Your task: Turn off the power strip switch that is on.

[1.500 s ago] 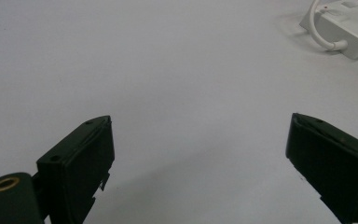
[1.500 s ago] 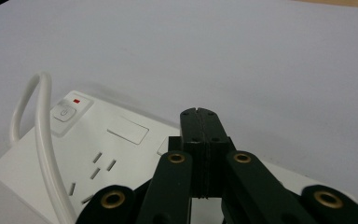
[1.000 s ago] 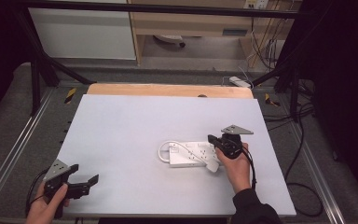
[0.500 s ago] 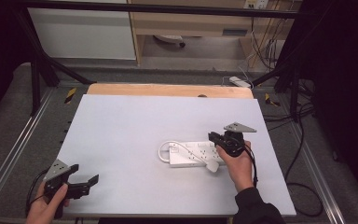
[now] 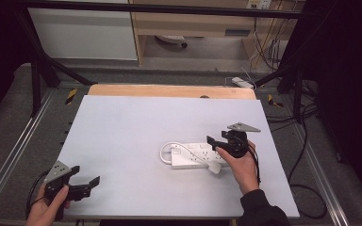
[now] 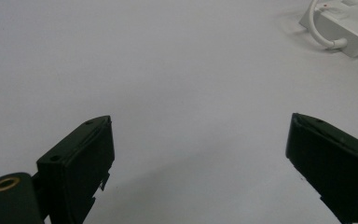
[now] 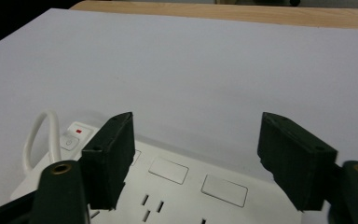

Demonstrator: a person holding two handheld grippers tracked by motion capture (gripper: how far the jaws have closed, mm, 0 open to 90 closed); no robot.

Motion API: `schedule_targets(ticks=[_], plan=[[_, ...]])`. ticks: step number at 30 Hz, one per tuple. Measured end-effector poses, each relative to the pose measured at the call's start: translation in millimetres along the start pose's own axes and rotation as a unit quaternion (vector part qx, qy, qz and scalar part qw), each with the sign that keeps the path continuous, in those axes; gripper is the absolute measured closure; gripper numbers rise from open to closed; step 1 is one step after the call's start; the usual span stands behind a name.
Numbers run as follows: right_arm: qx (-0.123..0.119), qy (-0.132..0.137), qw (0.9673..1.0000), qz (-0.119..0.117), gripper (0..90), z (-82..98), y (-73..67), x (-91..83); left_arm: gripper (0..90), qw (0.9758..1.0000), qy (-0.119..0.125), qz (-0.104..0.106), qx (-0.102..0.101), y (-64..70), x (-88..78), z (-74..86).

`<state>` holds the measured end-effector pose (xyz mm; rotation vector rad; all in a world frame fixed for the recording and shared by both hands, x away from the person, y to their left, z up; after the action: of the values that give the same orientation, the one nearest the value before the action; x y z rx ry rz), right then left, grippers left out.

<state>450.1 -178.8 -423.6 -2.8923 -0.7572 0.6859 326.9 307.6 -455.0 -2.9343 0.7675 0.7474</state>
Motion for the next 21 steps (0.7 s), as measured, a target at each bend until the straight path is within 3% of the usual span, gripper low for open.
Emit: schedule_targets(ticks=[5, 10, 16, 21], plan=[[0.005, 0.004, 1.0, 0.004, 12.4, -6.0, 0.8, -4.7, 8.0, 1.0, 0.0, 0.0, 0.001, 0.1, 0.0, -0.1], [0.01, 0.017, 0.9998, 0.008, 5.5, -13.9, 2.9, -13.1, 8.0, 1.0, 0.001, 0.0, 0.001, 0.0, -0.3, -0.4], [-0.008, 0.045, 0.9987, 0.019, 2.9, -19.7, 7.4, -24.4, 8.0, 1.0, 0.001, 0.0, 0.0, 0.1, -0.5, -0.3], [-0.007, 0.057, 0.9981, 0.021, 2.6, -21.4, 13.7, -33.6, 8.0, 1.0, 0.002, 0.0, -0.001, 0.0, -0.5, -0.4]])
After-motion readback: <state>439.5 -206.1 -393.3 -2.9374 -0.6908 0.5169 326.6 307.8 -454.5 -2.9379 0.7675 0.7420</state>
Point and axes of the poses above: each handheld gripper's, and its own axes: x roughly forward along the jaws, z roughly out of its underside, y roughly to its right, the point moved 4 cm from there along x, roughly forward along the jaws, and after that the axes turned 7 degrees about y, right-handed, at the moved point
